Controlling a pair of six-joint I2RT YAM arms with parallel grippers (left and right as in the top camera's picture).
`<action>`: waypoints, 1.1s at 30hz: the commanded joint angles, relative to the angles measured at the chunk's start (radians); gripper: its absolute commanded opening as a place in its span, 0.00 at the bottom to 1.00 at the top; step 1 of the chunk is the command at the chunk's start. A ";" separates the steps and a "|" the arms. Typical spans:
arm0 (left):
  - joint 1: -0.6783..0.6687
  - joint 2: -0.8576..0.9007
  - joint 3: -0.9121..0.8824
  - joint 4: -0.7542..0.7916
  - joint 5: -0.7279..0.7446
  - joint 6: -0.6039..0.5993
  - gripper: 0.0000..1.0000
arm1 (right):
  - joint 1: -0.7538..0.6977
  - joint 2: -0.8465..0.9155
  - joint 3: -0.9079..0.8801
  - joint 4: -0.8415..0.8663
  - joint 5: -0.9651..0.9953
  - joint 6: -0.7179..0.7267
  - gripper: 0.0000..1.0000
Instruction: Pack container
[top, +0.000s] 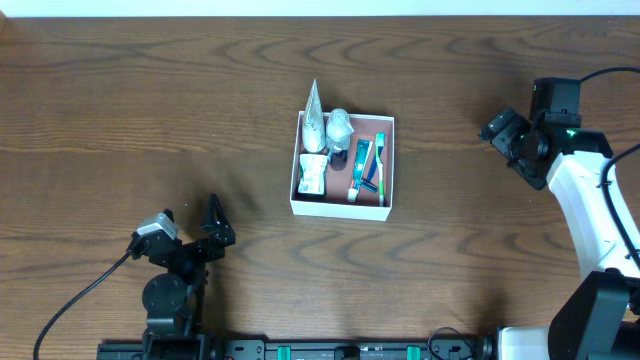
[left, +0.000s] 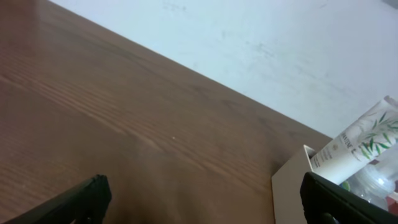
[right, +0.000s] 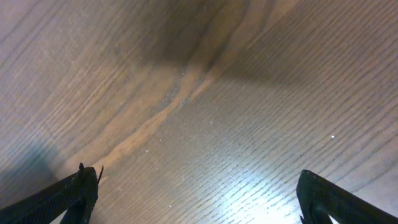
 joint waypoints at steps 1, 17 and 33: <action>0.006 -0.031 -0.023 -0.035 -0.009 0.063 0.98 | 0.000 0.007 0.005 -0.001 0.004 0.008 0.99; 0.003 -0.030 -0.023 -0.037 0.003 0.132 0.98 | 0.000 0.007 0.005 -0.001 0.004 0.008 0.99; 0.003 -0.024 -0.023 -0.037 0.003 0.132 0.98 | 0.000 0.007 0.005 -0.001 0.004 0.008 0.99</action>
